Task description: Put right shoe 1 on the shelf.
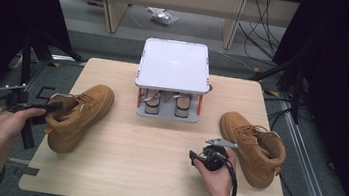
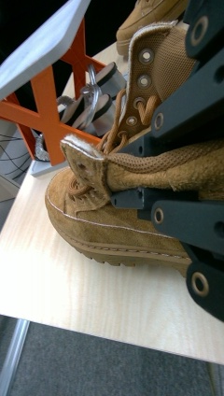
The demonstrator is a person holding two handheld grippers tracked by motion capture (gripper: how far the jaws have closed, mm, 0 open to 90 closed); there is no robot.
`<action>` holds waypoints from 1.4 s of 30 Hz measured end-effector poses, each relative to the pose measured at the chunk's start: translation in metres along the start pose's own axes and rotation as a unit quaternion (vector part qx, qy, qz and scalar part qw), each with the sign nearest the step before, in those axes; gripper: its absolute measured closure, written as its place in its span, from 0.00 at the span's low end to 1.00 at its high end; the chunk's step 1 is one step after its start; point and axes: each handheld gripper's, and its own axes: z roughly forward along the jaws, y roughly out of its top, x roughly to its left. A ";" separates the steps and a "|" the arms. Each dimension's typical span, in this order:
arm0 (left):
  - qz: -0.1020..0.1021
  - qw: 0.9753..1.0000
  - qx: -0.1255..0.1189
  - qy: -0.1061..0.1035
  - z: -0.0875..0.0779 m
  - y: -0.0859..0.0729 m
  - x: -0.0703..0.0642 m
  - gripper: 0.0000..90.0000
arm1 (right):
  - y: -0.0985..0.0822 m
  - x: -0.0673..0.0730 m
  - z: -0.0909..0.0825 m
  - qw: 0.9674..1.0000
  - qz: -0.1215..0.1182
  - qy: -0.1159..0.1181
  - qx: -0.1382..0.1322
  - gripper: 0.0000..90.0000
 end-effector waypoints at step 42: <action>-0.007 0.999 -0.039 -0.012 0.019 0.033 -0.021 0.91 | -0.001 0.002 0.000 1.000 0.005 0.000 0.001 0.50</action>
